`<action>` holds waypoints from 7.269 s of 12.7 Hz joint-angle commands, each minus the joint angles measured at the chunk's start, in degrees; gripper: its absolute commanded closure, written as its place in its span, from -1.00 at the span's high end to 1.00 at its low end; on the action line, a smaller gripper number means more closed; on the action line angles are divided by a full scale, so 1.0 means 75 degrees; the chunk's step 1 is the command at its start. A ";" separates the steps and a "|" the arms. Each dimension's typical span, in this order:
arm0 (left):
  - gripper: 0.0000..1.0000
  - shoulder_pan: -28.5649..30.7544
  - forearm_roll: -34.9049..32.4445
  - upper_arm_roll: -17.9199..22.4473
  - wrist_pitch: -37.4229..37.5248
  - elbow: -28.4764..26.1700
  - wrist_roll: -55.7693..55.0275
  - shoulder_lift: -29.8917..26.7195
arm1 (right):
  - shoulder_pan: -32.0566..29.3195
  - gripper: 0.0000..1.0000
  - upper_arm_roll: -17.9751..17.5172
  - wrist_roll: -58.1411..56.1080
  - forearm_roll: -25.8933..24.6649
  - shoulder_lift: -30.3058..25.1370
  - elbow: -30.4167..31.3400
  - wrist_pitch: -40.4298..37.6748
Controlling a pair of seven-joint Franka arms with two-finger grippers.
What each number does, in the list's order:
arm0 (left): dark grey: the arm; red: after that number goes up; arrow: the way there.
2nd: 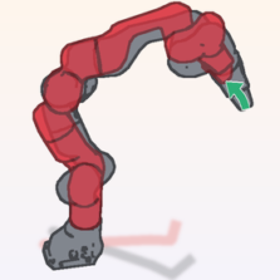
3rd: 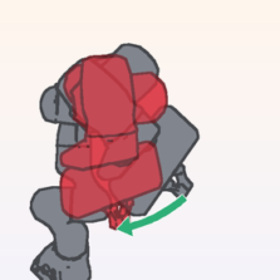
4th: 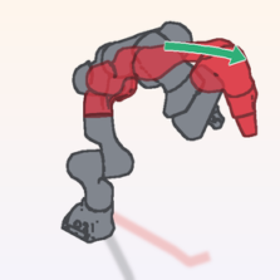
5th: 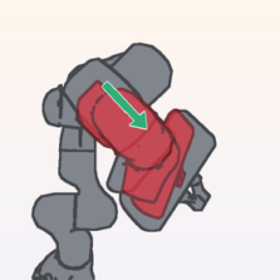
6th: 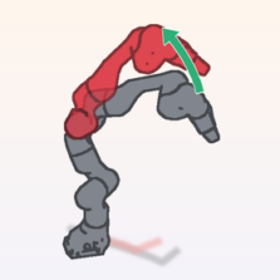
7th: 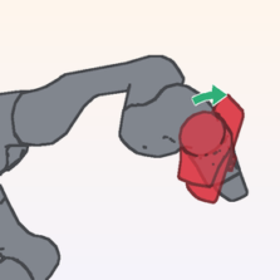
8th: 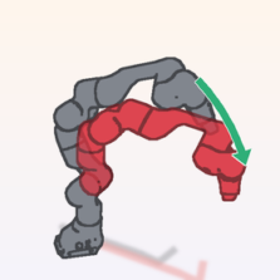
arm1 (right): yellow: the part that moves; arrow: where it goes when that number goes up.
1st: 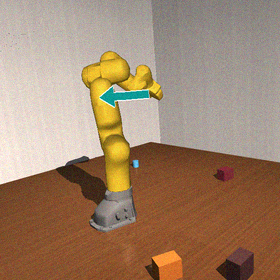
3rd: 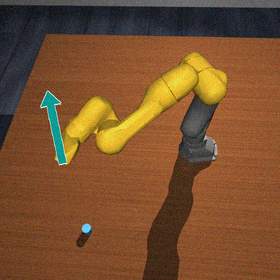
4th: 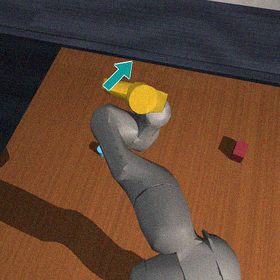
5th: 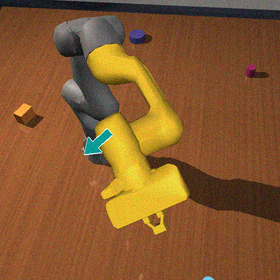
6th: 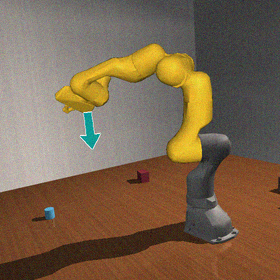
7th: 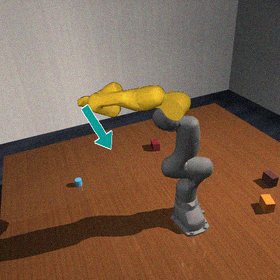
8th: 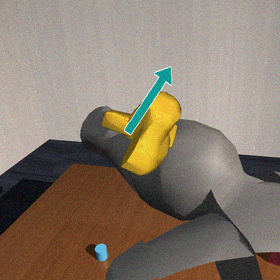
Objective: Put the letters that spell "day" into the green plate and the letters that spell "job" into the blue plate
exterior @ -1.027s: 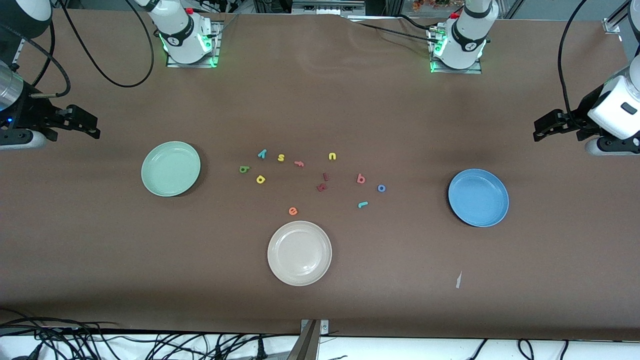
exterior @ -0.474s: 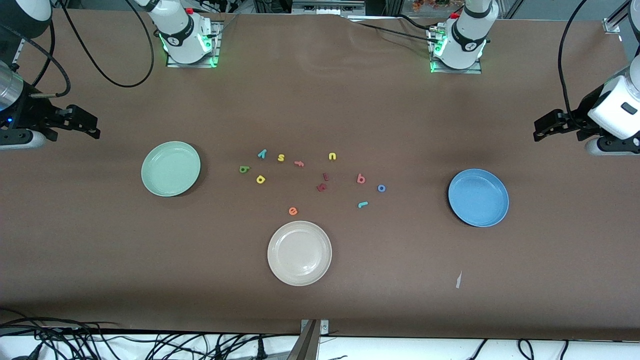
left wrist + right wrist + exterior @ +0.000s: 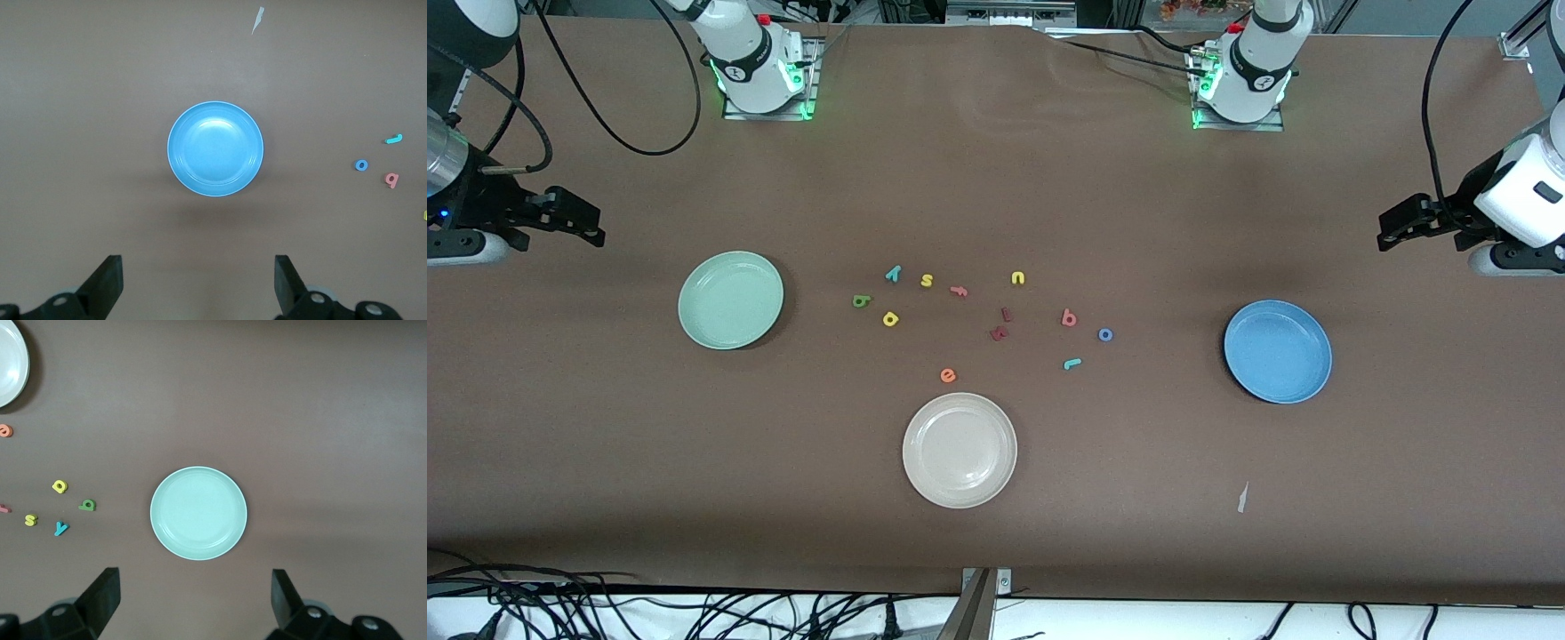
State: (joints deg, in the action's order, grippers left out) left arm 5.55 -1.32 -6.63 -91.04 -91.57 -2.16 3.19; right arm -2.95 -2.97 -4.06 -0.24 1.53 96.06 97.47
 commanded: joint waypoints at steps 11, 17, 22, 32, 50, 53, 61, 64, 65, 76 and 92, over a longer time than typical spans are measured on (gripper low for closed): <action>1.00 0.0033 0.0188 0.0040 0.0056 -0.0001 0.0206 -0.0038 | -0.0041 1.00 -0.0014 0.0084 0.0102 0.0019 -0.0093 -0.0106; 1.00 0.0033 0.0188 0.0040 0.0056 -0.0001 0.0218 -0.0050 | -0.0041 1.00 -0.0014 0.0084 0.0102 0.0019 -0.0093 -0.0106; 1.00 0.0033 0.0188 0.0040 0.0103 -0.0001 0.0264 -0.0038 | -0.0041 1.00 -0.0014 0.0084 0.0102 0.0019 -0.0104 -0.0106; 1.00 0.0033 0.0176 0.0040 0.0115 -0.0001 0.0265 -0.0050 | 0.0508 1.00 -0.0237 0.1019 0.0044 0.0486 -0.0104 -0.0012; 1.00 0.0033 0.0165 0.0040 0.0127 0.0011 0.0265 -0.0050 | 0.3030 0.99 -0.0237 0.7804 -0.0390 0.2196 0.4009 0.6210; 1.00 0.0033 0.0165 0.0028 0.0138 0.0011 0.0253 -0.0050 | 0.3404 0.68 -0.0190 0.8554 -0.0378 0.2736 0.3939 0.6444; 1.00 0.0033 0.0094 0.0028 0.0138 0.0011 0.0265 -0.0050 | 0.3416 0.45 -0.0178 0.9504 -0.0402 0.3369 0.3517 0.6972; 1.00 0.0022 0.0083 0.0028 0.0138 0.0011 0.0265 -0.0050 | 0.3627 0.44 -0.0120 0.9564 -0.0402 0.3511 0.3517 0.7101; 1.00 0.0033 0.0083 0.0028 0.0138 0.0011 0.0265 -0.0050 | 0.3639 0.37 -0.0073 0.9564 -0.0402 0.3511 0.3517 0.7101; 1.00 0.0033 0.0083 0.0016 0.0138 0.0011 0.0265 -0.0050 | 0.3604 -0.82 0.0441 0.8584 -0.0554 0.2634 0.3236 0.5535; 1.00 0.0033 0.0083 0.0040 0.0138 0.0011 0.0265 -0.0062 | 0.3557 1.00 0.2225 0.5228 -0.0379 0.2058 0.4455 0.6328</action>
State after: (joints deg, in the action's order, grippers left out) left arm 5.67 -1.32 -6.63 -90.77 -91.58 -1.70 3.19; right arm 23.46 14.33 35.56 -3.55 18.22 129.92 144.90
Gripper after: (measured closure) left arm 0.000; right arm 0.247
